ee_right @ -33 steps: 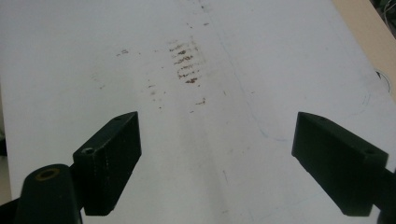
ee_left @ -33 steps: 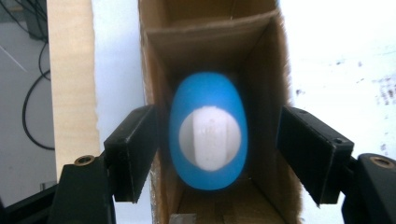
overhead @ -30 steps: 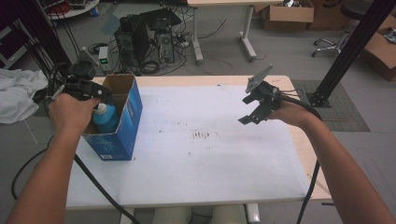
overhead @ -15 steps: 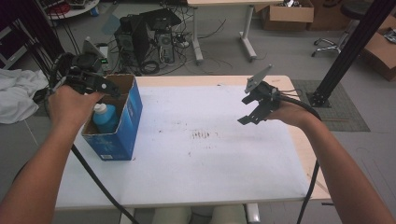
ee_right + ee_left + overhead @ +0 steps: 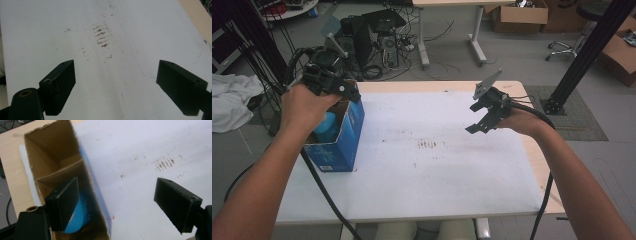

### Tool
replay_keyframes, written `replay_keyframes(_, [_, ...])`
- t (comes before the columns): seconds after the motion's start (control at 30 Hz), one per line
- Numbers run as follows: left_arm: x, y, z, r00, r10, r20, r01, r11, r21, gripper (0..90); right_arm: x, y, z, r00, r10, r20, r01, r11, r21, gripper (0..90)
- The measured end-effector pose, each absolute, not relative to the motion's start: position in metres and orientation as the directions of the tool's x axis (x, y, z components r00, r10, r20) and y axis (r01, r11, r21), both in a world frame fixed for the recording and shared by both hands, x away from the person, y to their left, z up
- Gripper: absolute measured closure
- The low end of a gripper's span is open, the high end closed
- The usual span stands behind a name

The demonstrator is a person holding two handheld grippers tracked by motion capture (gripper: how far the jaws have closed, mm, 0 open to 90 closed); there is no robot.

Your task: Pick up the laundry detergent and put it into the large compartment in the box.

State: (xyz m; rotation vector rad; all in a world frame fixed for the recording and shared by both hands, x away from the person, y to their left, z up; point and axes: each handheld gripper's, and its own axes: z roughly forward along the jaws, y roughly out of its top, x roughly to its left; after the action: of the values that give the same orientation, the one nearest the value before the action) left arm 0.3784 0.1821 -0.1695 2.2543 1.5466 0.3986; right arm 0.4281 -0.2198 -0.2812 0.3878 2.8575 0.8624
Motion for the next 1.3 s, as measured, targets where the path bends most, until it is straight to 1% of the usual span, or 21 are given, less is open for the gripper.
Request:
replay_keyframes(0.4, [0.385,0.139,-0.170,0.489,0.870,0.059,0.769,-0.463,0.441,19.7,0.426,-0.219,-0.281,-0.958,0.281,-0.050,0.207,0.804,0.558,15.6])
replay_keyframes(0.43, [0.385,0.139,-0.170,0.489,0.870,0.059,0.769,-0.463,0.441,19.7,0.426,-0.218,-0.281,-0.959,0.280,-0.050,0.206,0.805,0.556,15.6])
replay_keyframes(0.47, [0.385,0.132,-0.171,0.513,0.856,0.069,0.756,-0.489,0.435,19.7,0.426,-0.218,-0.281,-0.959,0.280,-0.051,0.206,0.805,0.556,15.6])
replay_keyframes(0.57, [0.385,0.126,-0.173,0.532,0.843,0.074,0.746,-0.508,0.431,19.7,0.425,-0.218,-0.280,-0.959,0.278,-0.052,0.203,0.804,0.558,15.6])
replay_keyframes(0.67, [0.386,0.114,-0.178,0.578,0.810,0.101,0.719,-0.564,0.405,19.8,0.424,-0.217,-0.280,-0.960,0.276,-0.051,0.201,0.804,0.560,15.6])
replay_keyframes(0.73, [0.385,0.106,-0.181,0.610,0.785,0.106,0.696,-0.595,0.402,20.0,0.424,-0.216,-0.279,-0.959,0.278,-0.051,0.202,0.801,0.563,15.6])
replay_keyframes(0.77, [0.385,0.106,-0.181,0.610,0.785,0.106,0.696,-0.595,0.402,20.0,0.425,-0.216,-0.279,-0.959,0.279,-0.049,0.205,0.801,0.562,15.6])
replay_keyframes(0.9, [0.383,0.092,-0.188,0.674,0.728,0.123,0.644,-0.661,0.386,20.0,0.425,-0.214,-0.280,-0.959,0.281,-0.050,0.206,0.803,0.559,15.5])
replay_keyframes(1.13, [0.377,0.072,-0.199,0.748,0.651,0.128,0.572,-0.731,0.373,20.3,0.423,-0.211,-0.280,-0.957,0.286,-0.046,0.215,0.806,0.551,15.5])
replay_keyframes(1.17, [0.377,0.072,-0.199,0.748,0.651,0.128,0.572,-0.731,0.373,20.4,0.423,-0.211,-0.280,-0.957,0.285,-0.047,0.213,0.807,0.550,15.5])
replay_keyframes(1.2, [0.376,0.067,-0.203,0.772,0.623,0.130,0.548,-0.754,0.362,20.4,0.423,-0.211,-0.280,-0.957,0.286,-0.048,0.214,0.807,0.551,15.5])
replay_keyframes(1.3, [0.375,0.062,-0.206,0.788,0.600,0.133,0.527,-0.771,0.357,20.7,0.422,-0.210,-0.280,-0.957,0.288,-0.048,0.214,0.805,0.553,15.5])
